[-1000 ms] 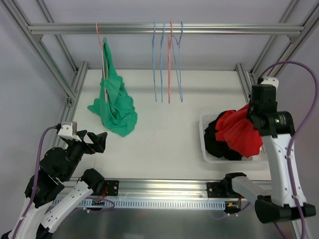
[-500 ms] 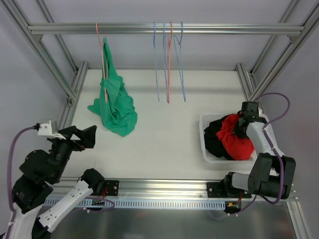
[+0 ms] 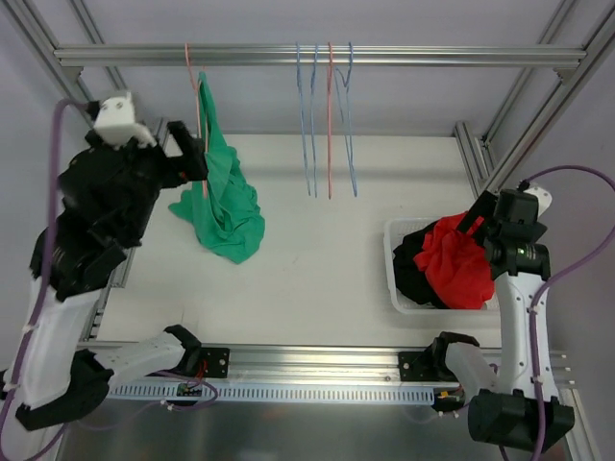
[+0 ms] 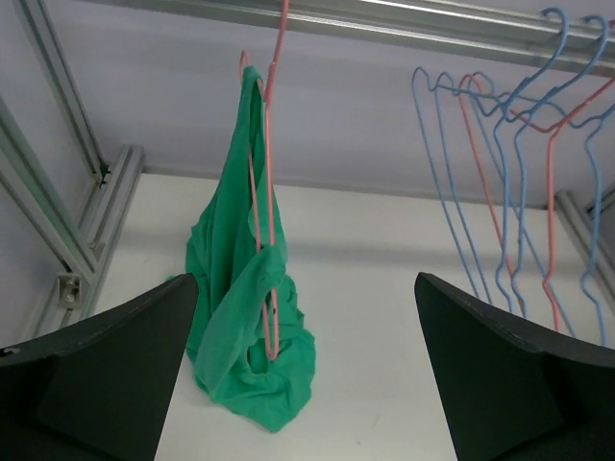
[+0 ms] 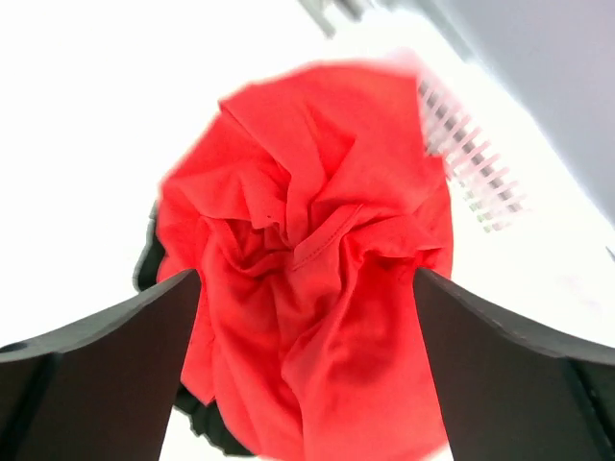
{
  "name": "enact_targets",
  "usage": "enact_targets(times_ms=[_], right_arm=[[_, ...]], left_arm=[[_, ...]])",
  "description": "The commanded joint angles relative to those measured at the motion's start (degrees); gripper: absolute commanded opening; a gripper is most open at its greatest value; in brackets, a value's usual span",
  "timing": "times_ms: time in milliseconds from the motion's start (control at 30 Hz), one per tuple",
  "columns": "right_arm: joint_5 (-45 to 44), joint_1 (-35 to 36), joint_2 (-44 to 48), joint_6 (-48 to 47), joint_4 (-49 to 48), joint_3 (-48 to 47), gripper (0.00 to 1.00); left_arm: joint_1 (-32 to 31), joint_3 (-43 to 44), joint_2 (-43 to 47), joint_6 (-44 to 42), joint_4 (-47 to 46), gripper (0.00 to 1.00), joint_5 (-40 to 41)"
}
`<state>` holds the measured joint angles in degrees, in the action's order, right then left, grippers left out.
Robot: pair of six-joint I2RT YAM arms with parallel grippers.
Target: Remove the tank top from the hanger
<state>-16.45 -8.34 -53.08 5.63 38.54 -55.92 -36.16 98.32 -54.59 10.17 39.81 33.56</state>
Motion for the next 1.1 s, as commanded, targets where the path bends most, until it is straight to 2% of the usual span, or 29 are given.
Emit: enact_targets(times_ms=[0,100,167,200,233,267,333,467,500,567,667,700,733,867,900,933,967,1067], right_arm=[[-2.5,-0.4,5.5,-3.9,7.1,-5.9,1.0],[6.0,-0.4,12.2,-8.4,6.5,-7.3,1.0],[19.2,-0.4,14.9,-9.2,5.6,-7.7,1.0],[24.2,-0.4,17.3,-8.9,4.4,-7.3,0.99],[34.6,-0.4,18.3,-8.2,3.2,-6.8,1.0],[39.5,-0.4,19.0,-7.3,0.9,-5.4,0.99],[48.9,-0.4,20.3,-5.8,-1.0,-4.5,0.99],[50.3,-0.4,21.6,-3.8,-1.8,-2.7,0.99],[50.1,-0.4,21.8,-3.7,-1.8,-2.0,0.99],[50.5,-0.4,22.0,-3.6,-1.7,-1.6,0.99],[51.3,-0.4,22.2,-3.5,-1.8,-1.5,0.99],[51.1,-0.4,22.2,-3.5,-1.8,-1.6,0.99],[51.0,-0.4,22.3,-3.3,-1.8,-1.7,0.99],[51.6,-0.4,22.4,-2.9,-1.8,-2.0,0.99],[51.7,-0.4,22.4,-2.8,-1.9,-2.0,0.98],[51.7,-0.4,22.5,-2.9,-1.9,-1.9,0.98],[51.7,-0.4,22.7,-2.9,-2.1,-1.9,0.99],[51.5,-0.4,22.6,-2.9,-2.0,-1.7,0.99]], left_arm=[[2.2,6.9,-9.0,-6.7,1.8,0.99,1.3],[8.0,10.4,-15.9,-8.1,2.1,0.99,-4.9],[13.7,12.1,-20.0,-6.8,2.0,0.99,-9.5],[15.7,12.7,-21.3,-6.1,2.1,0.99,-14.7],[17.2,13.1,-23.6,-5.6,2.2,0.99,-17.2],[19.9,14.3,-24.8,-4.6,2.3,0.99,-18.7],[21.3,14.8,-27.0,-4.1,2.3,0.98,-21.2],[25.3,15.9,-30.4,-2.4,2.4,0.83,-29.3],[26.8,15.8,-31.0,-2.1,2.3,0.74,-30.5],[28.0,15.6,-32.5,-1.6,2.4,0.67,-31.7],[29.4,14.8,-33.8,-1.2,2.7,0.49,-32.9],[29.5,14.6,-33.9,-1.1,2.6,0.4,-32.9],[29.6,14.4,-34.1,-1.1,2.7,0.26,-32.8],[29.8,15.2,-35.1,-1.3,2.7,0.25,-33.0],[29.8,15.4,-35.7,-1.3,2.7,0.21,-33.4],[29.9,15.7,-35.7,-1.2,2.7,0.06,-33.5],[30.0,15.8,-35.6,-1.0,2.7,0.0,-33.5],[29.9,17.1,-35.2,-0.7,2.7,0.0,-35.7]])
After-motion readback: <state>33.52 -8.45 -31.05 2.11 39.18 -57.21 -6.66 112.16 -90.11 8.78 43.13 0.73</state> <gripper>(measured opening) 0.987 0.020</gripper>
